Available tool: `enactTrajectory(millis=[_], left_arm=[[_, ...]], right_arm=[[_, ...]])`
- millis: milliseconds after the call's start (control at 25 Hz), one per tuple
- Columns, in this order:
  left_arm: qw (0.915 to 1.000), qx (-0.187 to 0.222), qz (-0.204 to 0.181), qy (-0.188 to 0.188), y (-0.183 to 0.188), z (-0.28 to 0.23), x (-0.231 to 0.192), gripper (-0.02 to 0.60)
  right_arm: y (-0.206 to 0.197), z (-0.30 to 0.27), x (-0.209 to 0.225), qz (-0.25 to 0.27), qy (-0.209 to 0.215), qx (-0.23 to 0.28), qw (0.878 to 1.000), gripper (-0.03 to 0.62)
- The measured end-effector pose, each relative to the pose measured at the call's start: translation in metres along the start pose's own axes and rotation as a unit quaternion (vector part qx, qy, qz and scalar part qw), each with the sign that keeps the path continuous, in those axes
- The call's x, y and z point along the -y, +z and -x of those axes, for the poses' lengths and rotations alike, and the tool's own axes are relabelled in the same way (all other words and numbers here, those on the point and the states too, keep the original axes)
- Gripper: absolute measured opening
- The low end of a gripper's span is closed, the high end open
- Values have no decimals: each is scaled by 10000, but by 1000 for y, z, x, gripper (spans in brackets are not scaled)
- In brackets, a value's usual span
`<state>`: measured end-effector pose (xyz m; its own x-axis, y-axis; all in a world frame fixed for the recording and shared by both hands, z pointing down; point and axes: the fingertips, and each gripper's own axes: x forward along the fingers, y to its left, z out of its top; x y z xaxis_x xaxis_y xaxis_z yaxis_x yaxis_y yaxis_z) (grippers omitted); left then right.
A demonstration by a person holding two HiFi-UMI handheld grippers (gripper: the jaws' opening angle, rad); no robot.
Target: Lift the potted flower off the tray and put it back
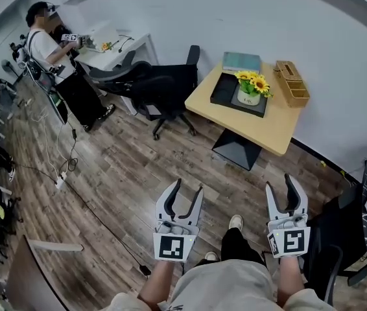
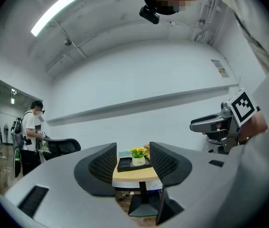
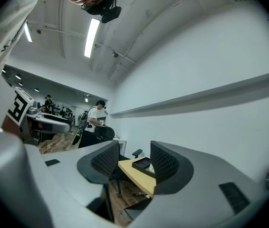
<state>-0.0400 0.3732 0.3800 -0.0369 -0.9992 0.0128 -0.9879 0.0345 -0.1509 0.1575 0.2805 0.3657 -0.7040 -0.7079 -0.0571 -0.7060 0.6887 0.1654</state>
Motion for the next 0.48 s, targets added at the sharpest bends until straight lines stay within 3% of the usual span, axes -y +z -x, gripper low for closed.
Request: enactTrajectory(millis=[480], left_arm=[[9990, -49, -70, -443, 17, -156, 23, 212]], right_arm=[[-11, -93, 104, -51, -84, 41, 9999, 224]])
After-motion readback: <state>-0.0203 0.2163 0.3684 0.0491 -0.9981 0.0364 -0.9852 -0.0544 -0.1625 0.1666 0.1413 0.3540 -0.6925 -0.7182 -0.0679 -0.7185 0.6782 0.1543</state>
